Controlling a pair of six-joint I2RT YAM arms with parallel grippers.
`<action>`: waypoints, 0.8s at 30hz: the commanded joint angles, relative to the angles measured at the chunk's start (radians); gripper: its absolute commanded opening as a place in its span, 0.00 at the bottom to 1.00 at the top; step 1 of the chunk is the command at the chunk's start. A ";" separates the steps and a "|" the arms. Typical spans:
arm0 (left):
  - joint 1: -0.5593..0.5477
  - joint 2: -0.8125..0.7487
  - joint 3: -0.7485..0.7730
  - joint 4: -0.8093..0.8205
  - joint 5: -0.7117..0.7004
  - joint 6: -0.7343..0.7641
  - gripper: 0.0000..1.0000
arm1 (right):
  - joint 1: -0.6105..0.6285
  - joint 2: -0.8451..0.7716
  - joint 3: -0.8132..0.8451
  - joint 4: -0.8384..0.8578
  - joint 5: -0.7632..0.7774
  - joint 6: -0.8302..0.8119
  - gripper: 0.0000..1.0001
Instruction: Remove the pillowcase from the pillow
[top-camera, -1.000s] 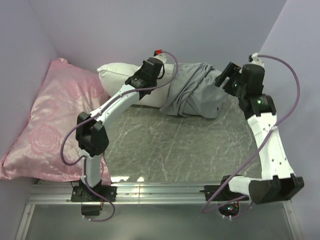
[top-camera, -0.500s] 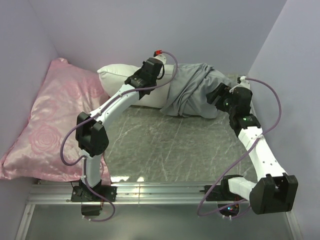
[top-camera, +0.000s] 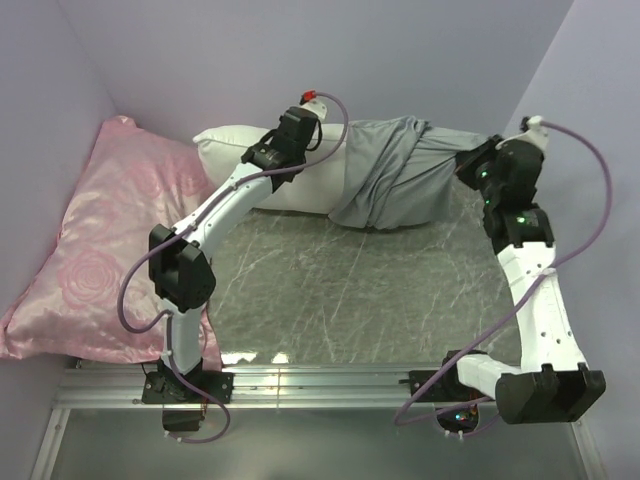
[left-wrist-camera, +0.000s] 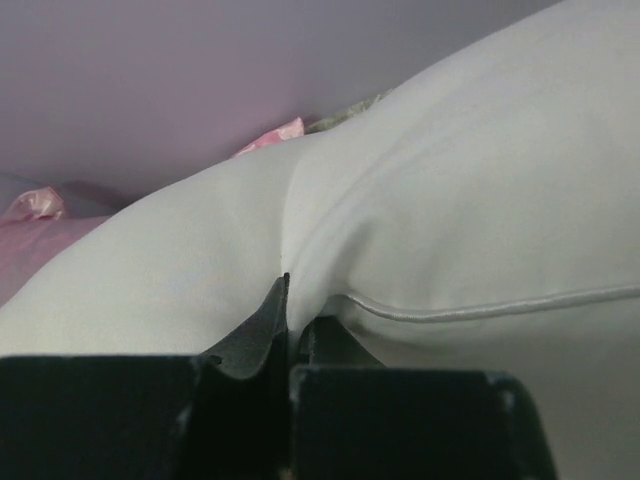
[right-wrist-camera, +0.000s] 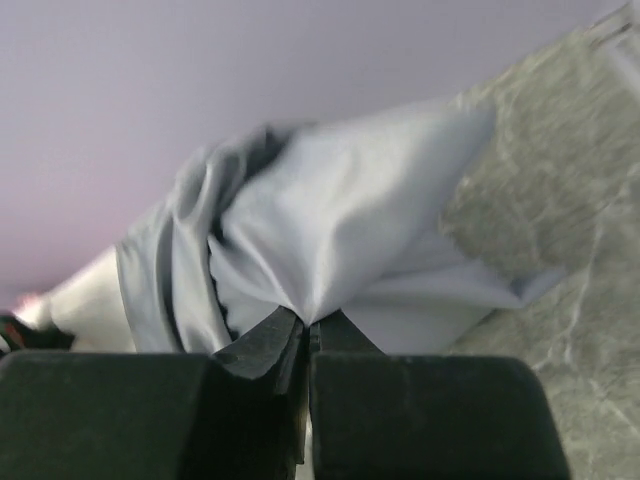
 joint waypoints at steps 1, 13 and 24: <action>0.070 -0.104 0.079 0.052 -0.033 -0.037 0.00 | -0.081 -0.007 0.186 -0.098 0.123 0.034 0.00; 0.180 -0.145 0.009 0.049 0.013 -0.109 0.00 | -0.312 0.045 0.619 -0.298 0.053 0.108 0.00; 0.219 -0.102 0.020 0.035 0.073 -0.148 0.00 | -0.475 0.039 0.771 -0.302 -0.127 0.209 0.00</action>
